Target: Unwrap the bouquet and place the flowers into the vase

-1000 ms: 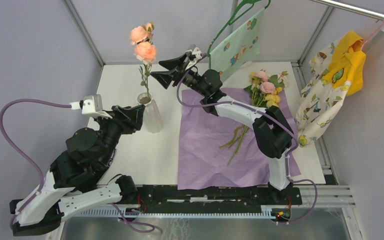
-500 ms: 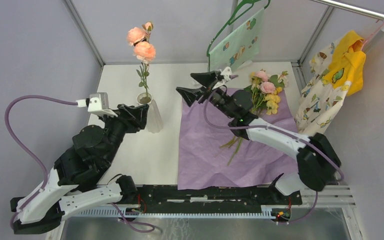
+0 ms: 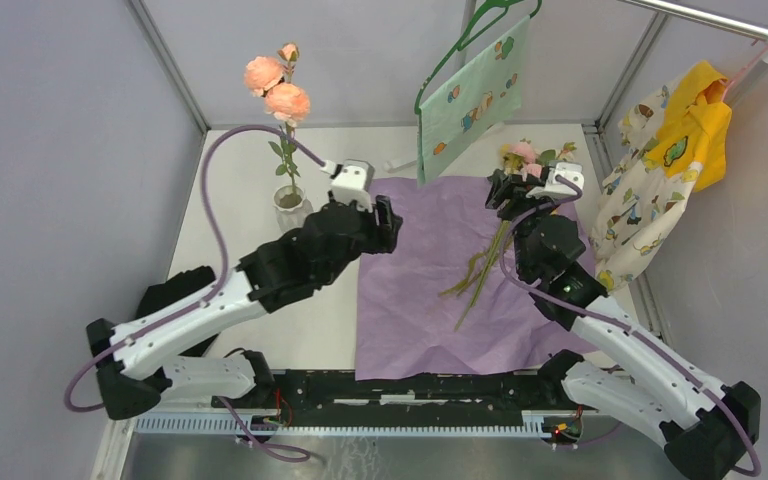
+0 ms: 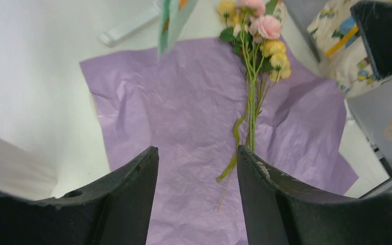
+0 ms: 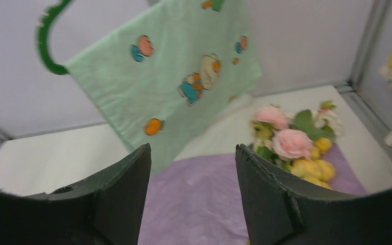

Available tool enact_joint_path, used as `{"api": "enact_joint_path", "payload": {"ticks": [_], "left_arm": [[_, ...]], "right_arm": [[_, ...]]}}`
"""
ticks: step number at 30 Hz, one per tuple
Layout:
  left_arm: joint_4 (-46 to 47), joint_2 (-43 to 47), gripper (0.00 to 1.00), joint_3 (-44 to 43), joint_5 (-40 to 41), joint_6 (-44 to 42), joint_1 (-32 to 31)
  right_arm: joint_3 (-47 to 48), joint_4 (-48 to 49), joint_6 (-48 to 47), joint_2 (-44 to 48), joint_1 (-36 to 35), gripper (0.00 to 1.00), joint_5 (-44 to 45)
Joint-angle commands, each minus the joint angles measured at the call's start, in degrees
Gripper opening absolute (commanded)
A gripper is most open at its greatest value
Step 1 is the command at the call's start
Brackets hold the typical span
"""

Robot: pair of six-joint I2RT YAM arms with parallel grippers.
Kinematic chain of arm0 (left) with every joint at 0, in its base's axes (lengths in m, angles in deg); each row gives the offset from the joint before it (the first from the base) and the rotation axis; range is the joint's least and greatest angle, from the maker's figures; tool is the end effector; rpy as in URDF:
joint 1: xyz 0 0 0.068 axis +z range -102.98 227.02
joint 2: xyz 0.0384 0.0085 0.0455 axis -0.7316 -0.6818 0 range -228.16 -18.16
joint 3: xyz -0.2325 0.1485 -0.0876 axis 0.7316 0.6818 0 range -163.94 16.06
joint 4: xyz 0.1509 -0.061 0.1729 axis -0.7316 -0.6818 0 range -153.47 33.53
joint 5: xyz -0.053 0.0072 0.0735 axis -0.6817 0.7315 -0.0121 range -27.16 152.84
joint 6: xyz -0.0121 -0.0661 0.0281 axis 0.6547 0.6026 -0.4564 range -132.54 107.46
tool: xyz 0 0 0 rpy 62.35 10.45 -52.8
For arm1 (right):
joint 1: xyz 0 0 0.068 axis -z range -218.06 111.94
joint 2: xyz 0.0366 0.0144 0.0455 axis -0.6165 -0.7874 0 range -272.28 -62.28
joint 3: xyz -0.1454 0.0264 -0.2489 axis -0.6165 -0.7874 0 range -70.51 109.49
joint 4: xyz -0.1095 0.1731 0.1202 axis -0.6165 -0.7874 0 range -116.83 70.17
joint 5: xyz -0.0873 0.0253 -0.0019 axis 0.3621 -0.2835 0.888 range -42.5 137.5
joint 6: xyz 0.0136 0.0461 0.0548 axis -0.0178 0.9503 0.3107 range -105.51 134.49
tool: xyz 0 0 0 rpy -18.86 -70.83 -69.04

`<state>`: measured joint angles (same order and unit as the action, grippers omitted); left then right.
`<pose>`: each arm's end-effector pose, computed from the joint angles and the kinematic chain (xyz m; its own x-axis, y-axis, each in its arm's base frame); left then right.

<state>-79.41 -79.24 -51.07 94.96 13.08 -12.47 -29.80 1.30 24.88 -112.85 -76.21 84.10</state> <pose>0.1372 -0.1694 0.4060 -0.3368 -0.1498 -0.9296 0.3613 0.8911 -0.2745 0.1701 0.0877 0.3761 0.1446 0.2978 -0.9436 -0.0632 0.9545 0.2916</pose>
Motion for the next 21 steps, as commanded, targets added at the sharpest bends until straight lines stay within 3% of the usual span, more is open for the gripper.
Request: {"api": "enact_joint_path", "payload": {"ticks": [1, 7, 14, 21], "left_arm": [[6.83, -5.92, 0.63, -2.97, -5.11, -2.02, 0.07], [8.84, -4.98, 0.63, -1.60, -4.97, -0.74, 0.13], [7.19, -2.82, 0.63, 0.49, -2.76, -1.05, 0.14], [6.56, -2.78, 0.63, 0.84, -2.17, -2.33, 0.13]], "right_arm": [[4.24, -15.35, 3.03, -4.47, 4.58, 0.67, 5.68], [14.66, -22.19, 6.70, -25.44, 14.97, 0.54, -11.74], [30.39, -28.22, 8.79, -48.17, 18.95, 0.44, -16.60], [40.33, -33.51, 9.14, -58.85, 21.93, 0.39, -15.08]]}}
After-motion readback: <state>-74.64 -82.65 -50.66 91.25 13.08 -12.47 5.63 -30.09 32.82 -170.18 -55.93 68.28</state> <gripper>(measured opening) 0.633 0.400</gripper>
